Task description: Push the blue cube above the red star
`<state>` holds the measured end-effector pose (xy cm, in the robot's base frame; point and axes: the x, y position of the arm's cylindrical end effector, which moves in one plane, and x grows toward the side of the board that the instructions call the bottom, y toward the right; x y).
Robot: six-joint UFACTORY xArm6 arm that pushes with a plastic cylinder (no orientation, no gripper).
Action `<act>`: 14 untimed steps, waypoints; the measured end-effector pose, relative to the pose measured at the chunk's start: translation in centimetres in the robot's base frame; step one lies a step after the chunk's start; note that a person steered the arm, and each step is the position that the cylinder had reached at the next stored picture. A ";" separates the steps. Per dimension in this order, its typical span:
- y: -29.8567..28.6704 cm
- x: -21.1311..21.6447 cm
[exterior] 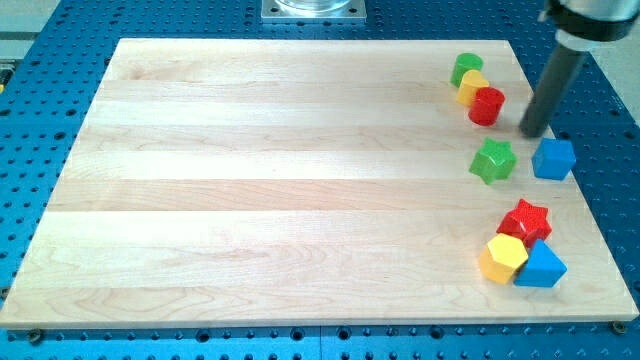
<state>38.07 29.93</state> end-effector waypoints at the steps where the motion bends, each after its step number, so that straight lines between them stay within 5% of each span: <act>1: 2.1 4.1; 3: -1.3 8.5; 7: -3.4 4.5; 14: -5.4 10.8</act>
<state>48.90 24.51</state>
